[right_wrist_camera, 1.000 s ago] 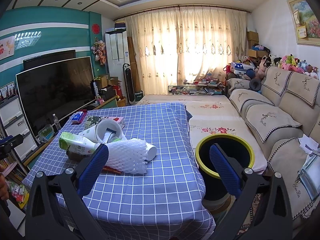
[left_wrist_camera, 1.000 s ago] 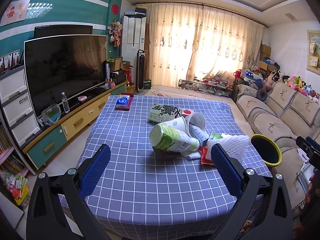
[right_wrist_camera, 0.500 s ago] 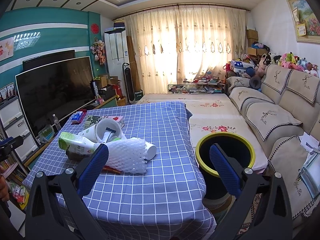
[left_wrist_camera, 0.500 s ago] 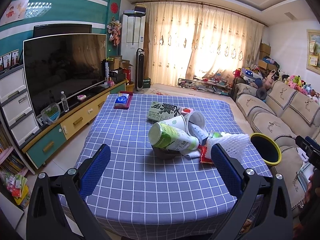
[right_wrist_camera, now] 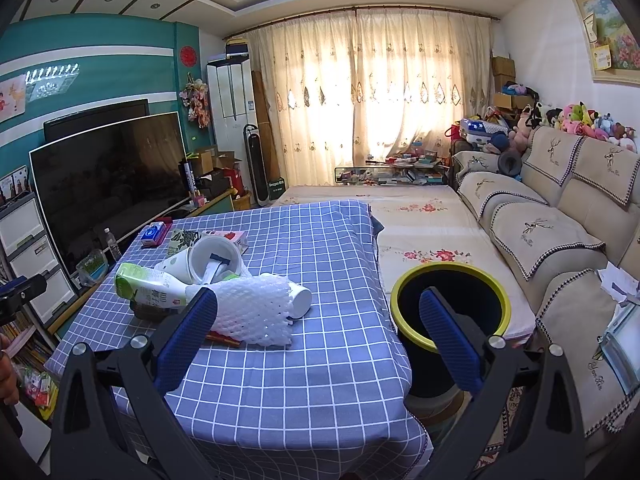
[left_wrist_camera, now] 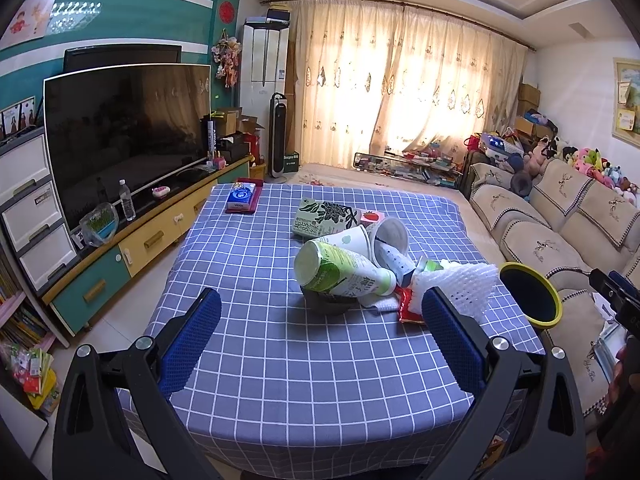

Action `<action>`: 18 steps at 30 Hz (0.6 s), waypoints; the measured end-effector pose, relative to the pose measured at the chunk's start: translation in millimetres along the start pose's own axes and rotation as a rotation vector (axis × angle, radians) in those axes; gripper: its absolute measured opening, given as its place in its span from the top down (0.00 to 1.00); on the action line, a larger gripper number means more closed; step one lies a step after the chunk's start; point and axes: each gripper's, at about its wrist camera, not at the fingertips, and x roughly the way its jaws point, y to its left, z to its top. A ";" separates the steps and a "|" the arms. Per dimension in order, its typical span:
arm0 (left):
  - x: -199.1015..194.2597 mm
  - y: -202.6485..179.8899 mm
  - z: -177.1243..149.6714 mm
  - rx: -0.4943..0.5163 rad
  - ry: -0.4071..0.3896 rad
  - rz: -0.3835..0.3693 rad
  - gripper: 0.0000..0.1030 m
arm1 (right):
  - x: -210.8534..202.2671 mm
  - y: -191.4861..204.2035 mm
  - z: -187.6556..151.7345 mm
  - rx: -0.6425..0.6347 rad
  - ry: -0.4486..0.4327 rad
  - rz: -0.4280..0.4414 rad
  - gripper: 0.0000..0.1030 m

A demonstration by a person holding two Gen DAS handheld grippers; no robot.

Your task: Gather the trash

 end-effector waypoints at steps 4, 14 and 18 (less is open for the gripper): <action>2.8 -0.1 -0.1 0.000 0.002 0.001 0.04 | 0.2 -0.2 -0.2 0.001 0.000 0.000 0.06; 2.4 0.1 -0.2 0.001 0.002 0.001 0.04 | 0.4 0.1 -0.5 0.002 0.002 0.001 0.06; 4.4 -0.4 -1.1 0.001 0.006 0.000 0.04 | 0.4 -0.3 -0.8 0.002 0.003 0.000 0.06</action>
